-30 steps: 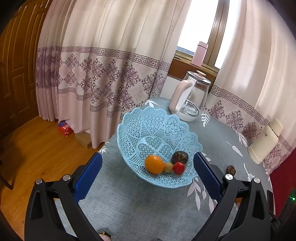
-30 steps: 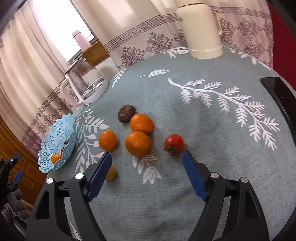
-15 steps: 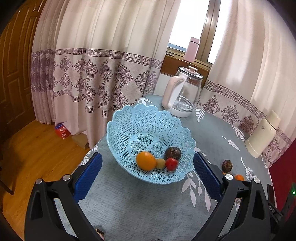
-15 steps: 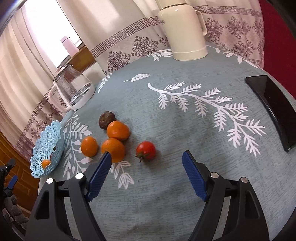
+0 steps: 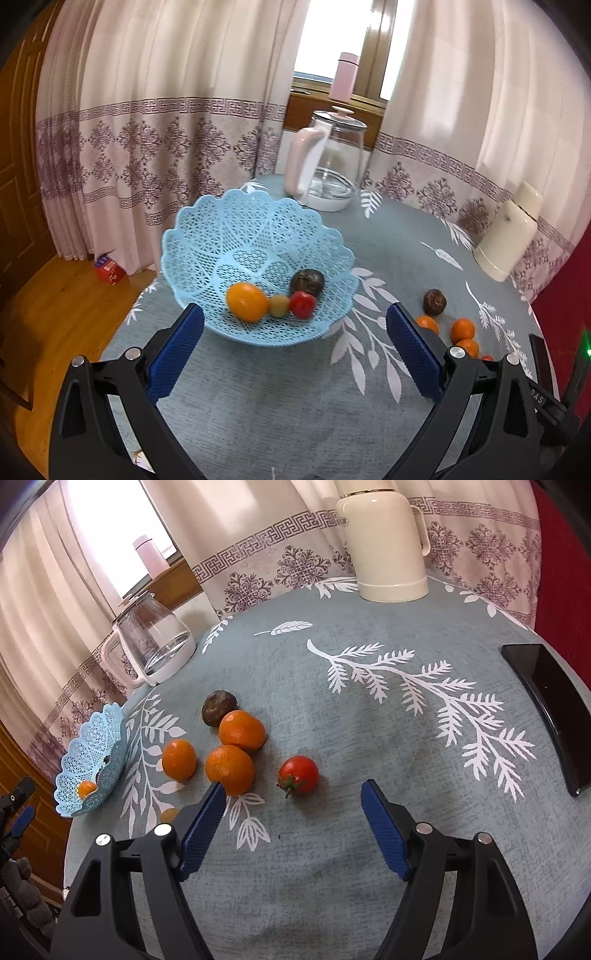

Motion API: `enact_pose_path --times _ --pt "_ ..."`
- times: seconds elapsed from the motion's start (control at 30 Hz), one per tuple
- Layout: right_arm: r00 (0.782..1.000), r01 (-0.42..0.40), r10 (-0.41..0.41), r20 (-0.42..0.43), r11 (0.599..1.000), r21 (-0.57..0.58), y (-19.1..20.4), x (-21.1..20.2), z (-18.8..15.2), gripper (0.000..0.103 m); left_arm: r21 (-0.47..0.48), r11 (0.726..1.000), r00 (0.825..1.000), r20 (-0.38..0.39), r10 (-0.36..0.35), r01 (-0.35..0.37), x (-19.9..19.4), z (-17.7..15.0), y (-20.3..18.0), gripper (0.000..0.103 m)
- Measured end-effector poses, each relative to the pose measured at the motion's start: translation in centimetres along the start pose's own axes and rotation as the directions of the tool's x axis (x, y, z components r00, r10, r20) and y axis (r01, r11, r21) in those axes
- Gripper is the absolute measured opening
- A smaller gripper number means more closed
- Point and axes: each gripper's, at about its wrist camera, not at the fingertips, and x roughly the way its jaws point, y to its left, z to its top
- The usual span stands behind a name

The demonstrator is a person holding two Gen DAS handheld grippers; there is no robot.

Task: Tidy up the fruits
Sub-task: 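Withdraw both open tools from the basket toward the remaining fruit, then grasp the red tomato on the cloth with the right tool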

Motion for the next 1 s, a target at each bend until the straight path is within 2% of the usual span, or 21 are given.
enact_pose_path --times 0.17,0.37,0.63,0.67,0.83,1.0 --pt "1.000 -0.007 0.007 0.012 0.999 -0.033 1.0 -0.1 0.2 0.068 0.015 1.000 1.000 -0.010 -0.007 0.007 0.3 -0.2 -0.6 0.100" --pt "0.998 0.053 -0.055 -0.019 0.995 -0.087 1.3 1.5 0.3 0.054 0.023 1.000 1.000 -0.012 -0.009 0.010 0.3 -0.3 -0.8 0.100" --pt "0.992 0.110 -0.119 -0.050 0.982 -0.156 1.8 3.5 0.5 0.044 0.037 0.999 1.000 -0.020 -0.009 0.009 0.6 -0.5 -1.2 0.100" --pt "0.992 0.111 -0.120 -0.049 0.981 -0.162 1.9 3.5 0.5 0.040 0.041 0.999 1.000 -0.021 -0.008 0.009 0.7 -0.6 -1.2 0.100" --pt "0.992 0.110 -0.121 -0.047 0.977 -0.183 2.2 3.5 0.5 0.029 0.054 0.999 1.000 -0.031 -0.004 0.006 1.1 -0.8 -1.6 0.100" --pt "0.994 0.098 -0.105 -0.032 0.978 -0.185 2.0 2.6 0.4 0.028 0.074 0.997 0.999 -0.041 -0.002 0.005 1.6 -1.2 -2.3 0.100"
